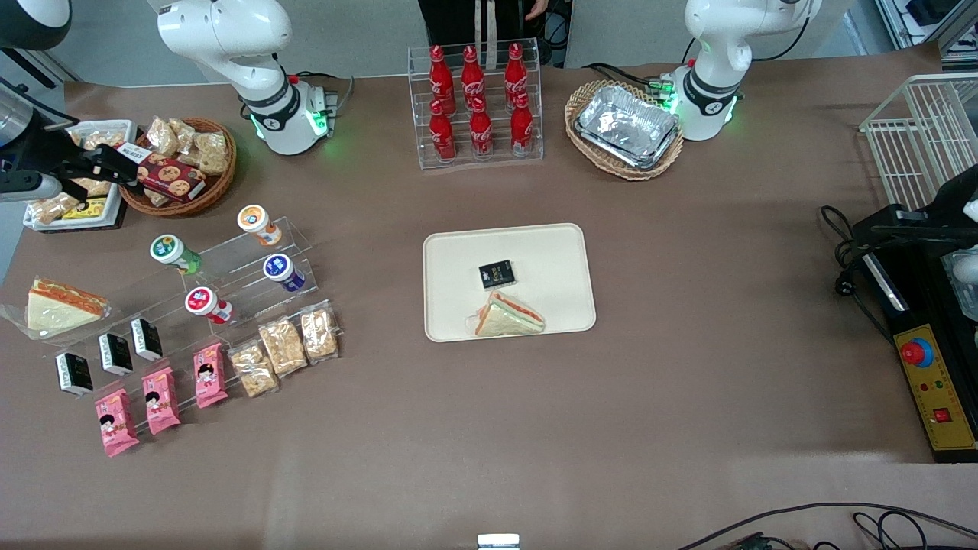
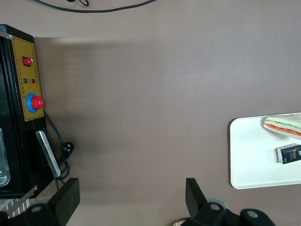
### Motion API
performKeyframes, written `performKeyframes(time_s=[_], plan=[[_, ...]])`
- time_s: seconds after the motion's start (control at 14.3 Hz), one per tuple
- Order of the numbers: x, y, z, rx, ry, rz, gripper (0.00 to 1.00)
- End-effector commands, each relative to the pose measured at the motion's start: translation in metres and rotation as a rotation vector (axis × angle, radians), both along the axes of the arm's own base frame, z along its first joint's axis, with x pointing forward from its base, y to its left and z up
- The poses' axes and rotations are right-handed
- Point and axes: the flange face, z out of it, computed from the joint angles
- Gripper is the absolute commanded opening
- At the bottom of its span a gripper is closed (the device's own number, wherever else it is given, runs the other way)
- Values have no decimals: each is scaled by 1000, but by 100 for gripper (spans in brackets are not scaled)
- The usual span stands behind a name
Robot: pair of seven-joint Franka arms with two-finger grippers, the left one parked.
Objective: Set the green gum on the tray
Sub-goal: 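Lower the open right gripper over the green-capped yogurt bottle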
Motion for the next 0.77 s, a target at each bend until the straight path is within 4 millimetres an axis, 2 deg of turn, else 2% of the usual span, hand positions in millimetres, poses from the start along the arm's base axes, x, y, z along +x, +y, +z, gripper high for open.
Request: performKeyframes(time_s=[0.0,0.14,0.35,0.7], plan=[[-10,-8,-21,-23,-25,17,100],[-11,-21,-38,-25,-38,23,100],[-7,-28,-61,-29,-38,15,100],[4,-30,-113,-33,-28,9,100]])
